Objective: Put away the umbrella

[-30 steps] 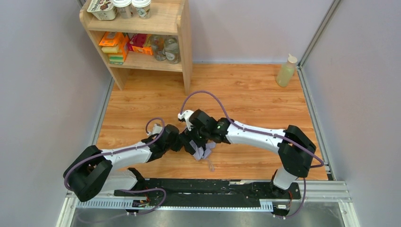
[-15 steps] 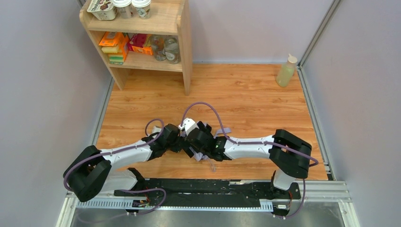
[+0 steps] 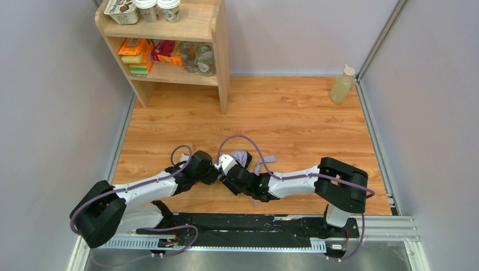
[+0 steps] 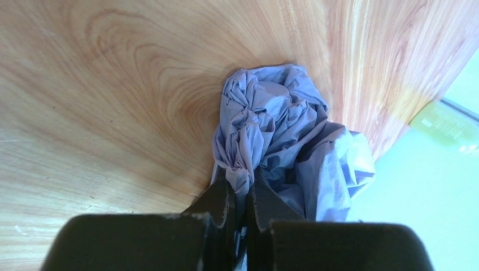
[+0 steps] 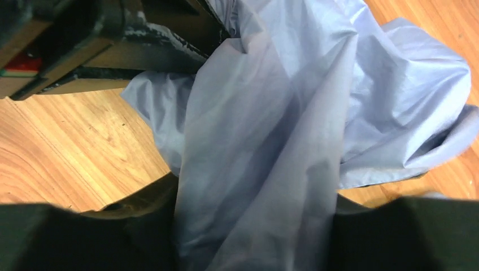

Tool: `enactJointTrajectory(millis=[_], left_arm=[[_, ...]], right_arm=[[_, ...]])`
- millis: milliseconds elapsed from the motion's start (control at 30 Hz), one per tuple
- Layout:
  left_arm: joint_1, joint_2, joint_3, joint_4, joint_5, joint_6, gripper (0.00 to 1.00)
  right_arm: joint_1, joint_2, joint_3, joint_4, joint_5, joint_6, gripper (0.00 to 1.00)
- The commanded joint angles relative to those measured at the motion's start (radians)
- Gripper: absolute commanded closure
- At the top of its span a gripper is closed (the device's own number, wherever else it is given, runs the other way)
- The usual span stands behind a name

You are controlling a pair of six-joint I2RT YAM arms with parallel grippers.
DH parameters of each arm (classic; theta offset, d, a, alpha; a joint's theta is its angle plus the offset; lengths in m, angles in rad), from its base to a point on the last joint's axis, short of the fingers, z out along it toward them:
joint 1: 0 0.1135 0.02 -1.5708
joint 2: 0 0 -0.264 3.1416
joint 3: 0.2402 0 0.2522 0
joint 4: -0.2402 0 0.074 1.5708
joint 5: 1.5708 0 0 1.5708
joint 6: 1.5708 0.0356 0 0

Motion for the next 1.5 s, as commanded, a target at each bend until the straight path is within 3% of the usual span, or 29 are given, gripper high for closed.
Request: enactJointTrajectory(millis=[0,67,133,167,200,233,267,500,600,700,833,1033,1267,1367,1467], left_arm=[[-0.005,-0.036,-0.052,-0.206,0.034,0.001,1.00],[-0.005,-0.079,-0.058,-0.204,0.005,0.023,1.00],[-0.005,-0.139,-0.072,-0.201,-0.040,0.050,0.88],[-0.005,-0.168,-0.075,-0.203,-0.063,0.057,0.68],[-0.005,-0.220,-0.083,-0.206,-0.073,0.067,0.55],[-0.005,-0.244,-0.086,-0.201,-0.101,0.078,0.32],[-0.005,-0.295,-0.089,-0.201,-0.110,0.099,0.21],[-0.005,-0.445,-0.057,-0.218,-0.136,0.147,0.20],[-0.005,-0.429,-0.052,-0.123,-0.153,0.178,0.20],[-0.005,-0.355,-0.023,-0.063,-0.156,0.210,0.20],[-0.005,-0.230,0.029,-0.124,-0.123,0.170,0.20],[-0.005,-0.109,0.000,-0.107,-0.121,0.112,0.20],[0.001,0.014,-0.032,-0.082,-0.258,0.121,0.19],[0.001,0.095,-0.048,-0.060,-0.250,0.124,0.23],[0.003,0.101,-0.122,0.032,-0.232,0.106,0.41]], right_arm=[[-0.055,0.068,-0.003,-0.045,0.006,0.011,0.65],[-0.089,0.076,-0.012,-0.039,-0.081,0.020,0.77],[-0.127,0.073,-0.034,-0.008,-0.220,0.011,0.85],[-0.147,0.073,-0.042,0.004,-0.289,0.013,0.91],[-0.167,0.079,-0.045,0.010,-0.378,0.013,0.96],[-0.188,0.085,-0.042,0.015,-0.431,0.019,1.00],[-0.204,0.093,-0.043,0.024,-0.503,0.026,1.00],[-0.285,0.159,-0.025,0.067,-0.747,0.088,1.00],[-0.310,0.183,-0.019,0.091,-0.825,0.112,1.00],[-0.336,0.203,-0.016,0.111,-0.890,0.140,1.00],[-0.380,0.241,0.004,0.111,-0.983,0.171,1.00],[-0.435,0.298,0.034,0.124,-1.111,0.232,1.00],[-0.455,0.376,0.098,0.101,-1.276,0.246,1.00],[-0.455,0.410,0.130,0.087,-1.321,0.272,1.00],[-0.458,0.426,0.152,0.021,-1.338,0.235,1.00]])
